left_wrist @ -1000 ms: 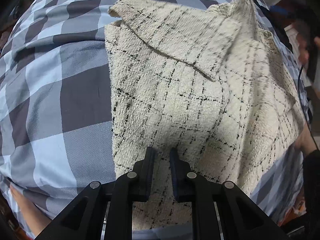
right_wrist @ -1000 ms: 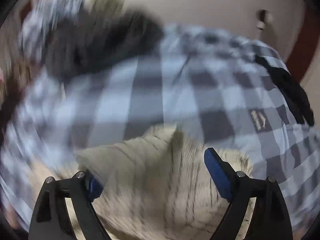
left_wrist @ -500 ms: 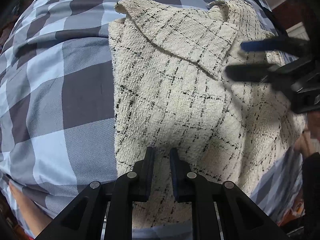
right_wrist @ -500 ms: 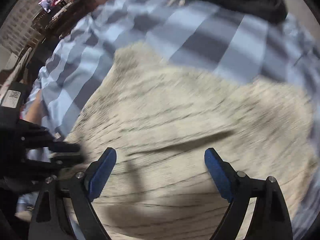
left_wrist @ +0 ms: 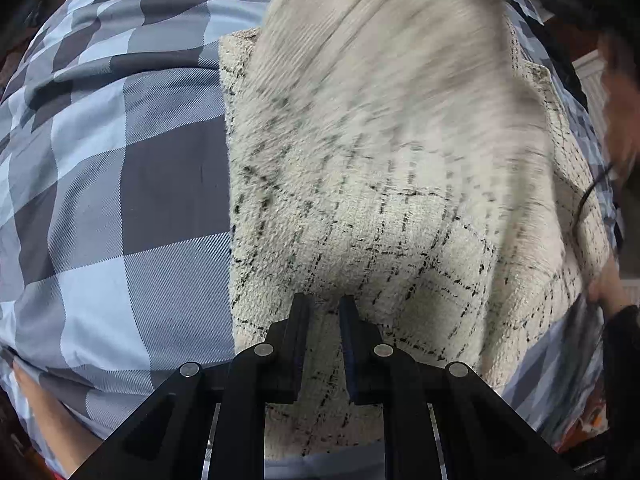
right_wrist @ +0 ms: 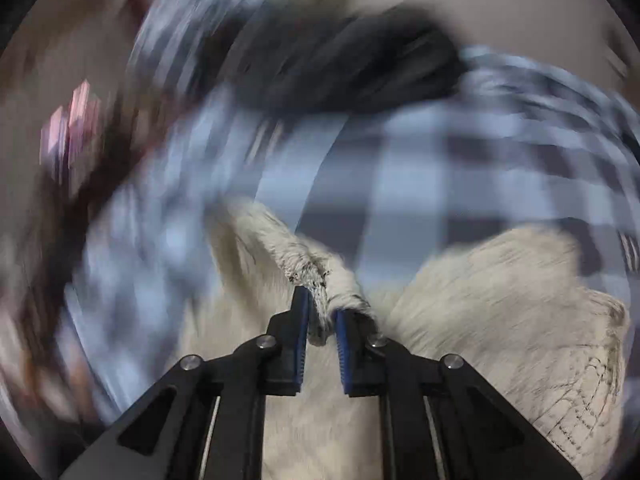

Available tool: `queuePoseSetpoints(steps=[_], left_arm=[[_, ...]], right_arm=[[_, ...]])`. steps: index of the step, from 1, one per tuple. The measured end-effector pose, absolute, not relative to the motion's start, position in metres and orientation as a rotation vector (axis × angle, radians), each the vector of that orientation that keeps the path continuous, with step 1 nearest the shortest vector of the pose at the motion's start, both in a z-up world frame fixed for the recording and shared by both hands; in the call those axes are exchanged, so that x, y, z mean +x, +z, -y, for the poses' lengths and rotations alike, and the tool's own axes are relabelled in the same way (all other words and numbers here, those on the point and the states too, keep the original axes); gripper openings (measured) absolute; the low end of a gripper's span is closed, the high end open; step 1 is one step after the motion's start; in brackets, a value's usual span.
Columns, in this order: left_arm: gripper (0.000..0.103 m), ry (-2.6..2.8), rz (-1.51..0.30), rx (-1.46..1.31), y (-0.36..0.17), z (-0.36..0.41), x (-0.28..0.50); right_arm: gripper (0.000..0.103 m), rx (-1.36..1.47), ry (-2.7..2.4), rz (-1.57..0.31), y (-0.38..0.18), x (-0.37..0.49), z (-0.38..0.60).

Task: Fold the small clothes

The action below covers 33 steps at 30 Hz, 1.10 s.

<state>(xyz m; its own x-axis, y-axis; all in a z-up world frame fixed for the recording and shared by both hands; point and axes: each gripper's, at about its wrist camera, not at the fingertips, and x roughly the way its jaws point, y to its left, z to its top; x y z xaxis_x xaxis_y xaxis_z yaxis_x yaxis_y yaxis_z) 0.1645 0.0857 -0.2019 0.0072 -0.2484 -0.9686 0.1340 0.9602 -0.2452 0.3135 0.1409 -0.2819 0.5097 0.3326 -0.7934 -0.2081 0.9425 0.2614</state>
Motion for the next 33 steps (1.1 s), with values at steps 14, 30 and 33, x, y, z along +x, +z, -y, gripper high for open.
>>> queuePoseSetpoints(steps=[14, 30, 33], left_arm=[[0.014, -0.269, -1.565, -0.088, -0.216, -0.072, 0.168], [0.014, -0.052, -1.28, -0.053, -0.155, -0.102, 0.173], [0.014, 0.077, -1.136, -0.049, -0.129, -0.116, 0.171]], right_arm=[[0.077, -0.079, 0.463, -1.37, -0.295, 0.281, -0.082], [0.001, -0.162, 0.583, -1.113, -0.239, 0.288, -0.151], [0.002, -0.165, 0.644, -0.868, -0.188, 0.283, -0.177]])
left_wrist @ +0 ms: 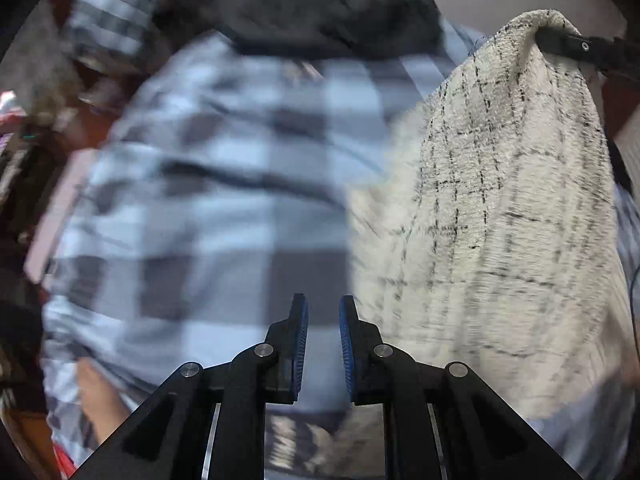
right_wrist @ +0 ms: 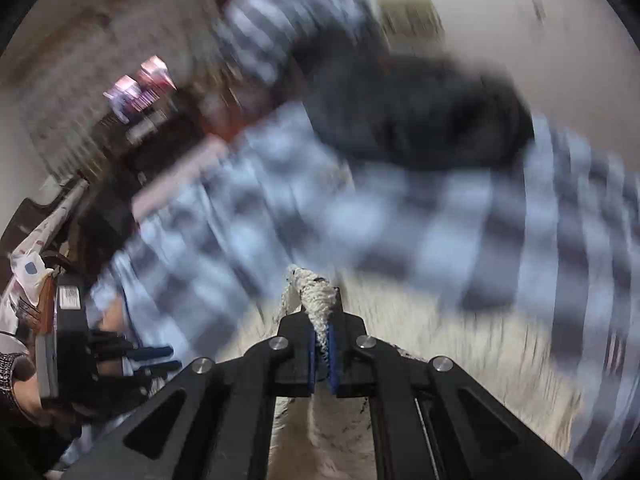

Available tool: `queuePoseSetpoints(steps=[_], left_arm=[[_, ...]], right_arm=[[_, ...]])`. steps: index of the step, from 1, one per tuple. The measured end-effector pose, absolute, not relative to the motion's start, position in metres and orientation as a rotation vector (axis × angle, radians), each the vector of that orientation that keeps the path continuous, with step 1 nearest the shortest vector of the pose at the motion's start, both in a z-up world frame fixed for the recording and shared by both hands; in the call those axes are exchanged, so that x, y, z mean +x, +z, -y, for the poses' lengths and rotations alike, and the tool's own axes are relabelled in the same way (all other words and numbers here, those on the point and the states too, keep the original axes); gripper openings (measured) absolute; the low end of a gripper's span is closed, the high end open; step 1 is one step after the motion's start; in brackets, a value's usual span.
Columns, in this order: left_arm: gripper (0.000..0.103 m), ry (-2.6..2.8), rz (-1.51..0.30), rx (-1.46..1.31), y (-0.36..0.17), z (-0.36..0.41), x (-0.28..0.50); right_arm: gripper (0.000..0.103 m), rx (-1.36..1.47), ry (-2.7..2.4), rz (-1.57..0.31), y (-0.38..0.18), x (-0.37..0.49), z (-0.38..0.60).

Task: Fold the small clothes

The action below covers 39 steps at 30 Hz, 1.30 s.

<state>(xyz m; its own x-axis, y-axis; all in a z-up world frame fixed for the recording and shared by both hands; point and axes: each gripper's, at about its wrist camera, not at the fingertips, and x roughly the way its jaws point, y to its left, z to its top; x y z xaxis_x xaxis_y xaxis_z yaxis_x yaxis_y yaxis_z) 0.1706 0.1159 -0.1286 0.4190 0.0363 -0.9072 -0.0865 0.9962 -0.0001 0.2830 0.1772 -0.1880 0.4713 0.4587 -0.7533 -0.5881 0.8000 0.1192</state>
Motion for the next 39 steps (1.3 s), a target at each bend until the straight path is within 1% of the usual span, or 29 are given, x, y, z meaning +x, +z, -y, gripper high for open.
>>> queuePoseSetpoints(steps=[1, 2, 3, 4, 5, 6, 7, 8, 11, 14, 18, 20, 21, 23, 27, 31, 34, 39], left_arm=[[0.014, 0.107, -1.107, -0.056, -0.123, -0.121, 0.169], [0.014, 0.122, -1.093, -0.067, -0.119, -0.125, 0.169], [0.014, 0.127, -1.083, -0.085, -0.116, -0.129, 0.169], [0.014, 0.129, -1.078, -0.101, -0.114, -0.132, 0.169], [0.014, 0.134, -1.076, -0.114, -0.113, -0.135, 0.168], [0.014, 0.137, -1.075, -0.12, -0.111, -0.14, 0.166], [0.014, 0.136, -1.077, -0.125, -0.111, -0.143, 0.166], [0.014, 0.129, -1.078, -0.129, -0.111, -0.144, 0.166], [0.014, 0.093, -1.098, -0.132, -0.11, -0.144, 0.165], [0.014, 0.048, -1.152, -0.108, -0.104, -0.13, 0.151], [0.014, 0.053, -1.192, 0.0, -0.101, -0.114, 0.131], [0.014, 0.058, -1.242, 0.055, -0.103, -0.103, 0.116], [0.014, 0.066, -1.275, 0.085, -0.103, -0.096, 0.107], [0.014, 0.055, -1.3, 0.115, -0.096, -0.085, 0.094], [0.014, 0.019, -1.279, 0.132, -0.067, -0.067, 0.072], [0.014, 0.011, -1.259, 0.119, -0.049, -0.051, 0.059], [0.014, -0.063, -1.241, 0.077, -0.053, -0.043, 0.057], [0.014, -0.058, -1.277, 0.122, -0.068, -0.039, 0.057]], right_arm=[[0.002, -0.198, 0.622, -0.817, -0.184, 0.283, -0.188], [0.008, -0.22, 0.587, -0.816, -0.191, 0.288, -0.198], [0.024, -0.24, 0.539, -0.851, -0.202, 0.295, -0.206], [0.051, -0.255, 0.469, -0.933, -0.218, 0.306, -0.206], [0.064, -0.254, 0.38, -1.035, -0.235, 0.317, -0.2], [0.068, -0.238, 0.322, -1.106, -0.245, 0.322, -0.19], [0.068, -0.198, 0.27, -1.163, -0.254, 0.326, -0.172], [0.068, -0.166, 0.243, -1.164, -0.252, 0.322, -0.152], [0.069, -0.118, 0.149, -1.14, -0.226, 0.303, -0.097], [0.069, -0.121, 0.094, -1.183, -0.196, 0.273, -0.055], [0.069, -0.205, 0.011, -1.233, -0.161, 0.211, -0.024], [0.07, -0.209, -0.033, -1.26, -0.151, 0.176, -0.011], [0.073, -0.21, -0.043, -1.283, -0.149, 0.161, -0.007], [0.074, -0.205, -0.032, -1.342, -0.151, 0.127, -0.003], [0.074, -0.169, 0.071, -1.461, -0.172, 0.089, -0.01], [0.074, -0.229, 0.147, -1.468, -0.201, 0.072, -0.022], [0.074, -0.324, 0.153, -1.496, -0.215, 0.07, -0.027], [0.074, -0.29, 0.177, -1.488, -0.213, 0.067, -0.021]])
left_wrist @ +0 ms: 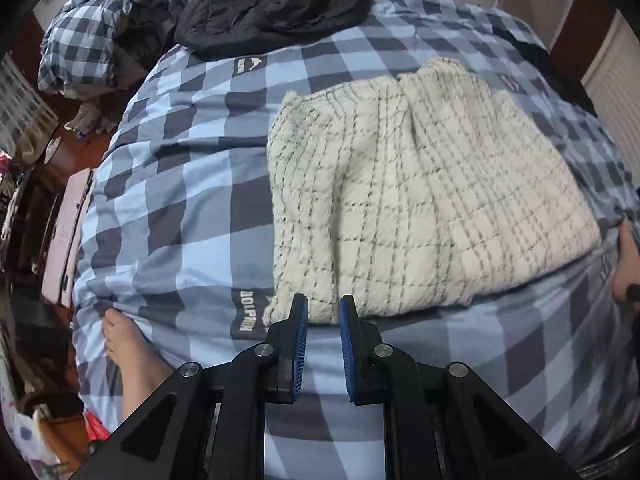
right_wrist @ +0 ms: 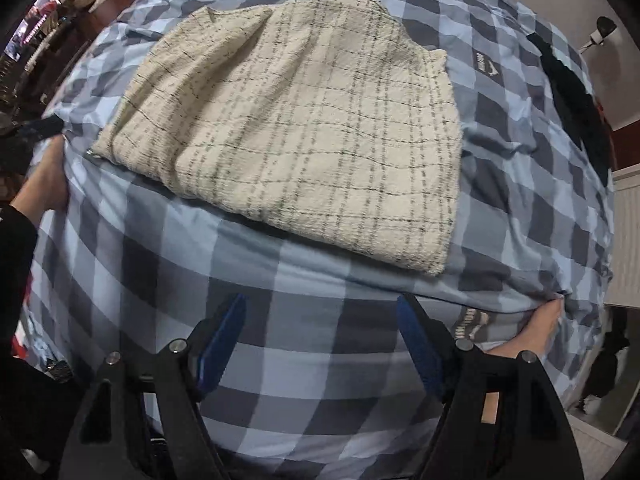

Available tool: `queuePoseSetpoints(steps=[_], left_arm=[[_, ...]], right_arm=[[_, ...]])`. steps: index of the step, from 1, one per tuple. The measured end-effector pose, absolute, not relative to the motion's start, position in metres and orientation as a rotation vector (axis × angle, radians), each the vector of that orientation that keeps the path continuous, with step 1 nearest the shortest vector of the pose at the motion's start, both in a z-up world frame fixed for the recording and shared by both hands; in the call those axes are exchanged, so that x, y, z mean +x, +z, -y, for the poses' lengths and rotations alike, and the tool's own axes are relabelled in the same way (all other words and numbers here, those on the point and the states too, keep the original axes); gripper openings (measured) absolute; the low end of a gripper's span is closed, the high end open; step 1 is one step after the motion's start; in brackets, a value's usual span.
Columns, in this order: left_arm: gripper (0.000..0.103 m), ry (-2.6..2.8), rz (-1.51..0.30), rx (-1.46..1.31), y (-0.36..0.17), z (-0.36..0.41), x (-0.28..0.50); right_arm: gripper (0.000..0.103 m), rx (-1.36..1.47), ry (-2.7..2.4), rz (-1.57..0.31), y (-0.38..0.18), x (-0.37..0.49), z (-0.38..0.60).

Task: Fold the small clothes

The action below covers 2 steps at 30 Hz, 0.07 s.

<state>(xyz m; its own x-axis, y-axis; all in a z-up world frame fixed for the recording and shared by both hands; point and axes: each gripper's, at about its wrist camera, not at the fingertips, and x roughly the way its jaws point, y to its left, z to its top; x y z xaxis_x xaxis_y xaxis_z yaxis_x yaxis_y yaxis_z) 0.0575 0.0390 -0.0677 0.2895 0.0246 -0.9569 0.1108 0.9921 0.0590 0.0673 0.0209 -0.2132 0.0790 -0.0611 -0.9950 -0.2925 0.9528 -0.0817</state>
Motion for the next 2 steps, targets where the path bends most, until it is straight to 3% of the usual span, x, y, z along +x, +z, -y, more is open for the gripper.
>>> queuePoseSetpoints(steps=[2], left_arm=[[0.014, -0.043, -1.284, 0.128, -0.0712, -0.0404, 0.057]], right_arm=[[0.074, -0.3, 0.177, -1.48, -0.2131, 0.0671, -0.0202]])
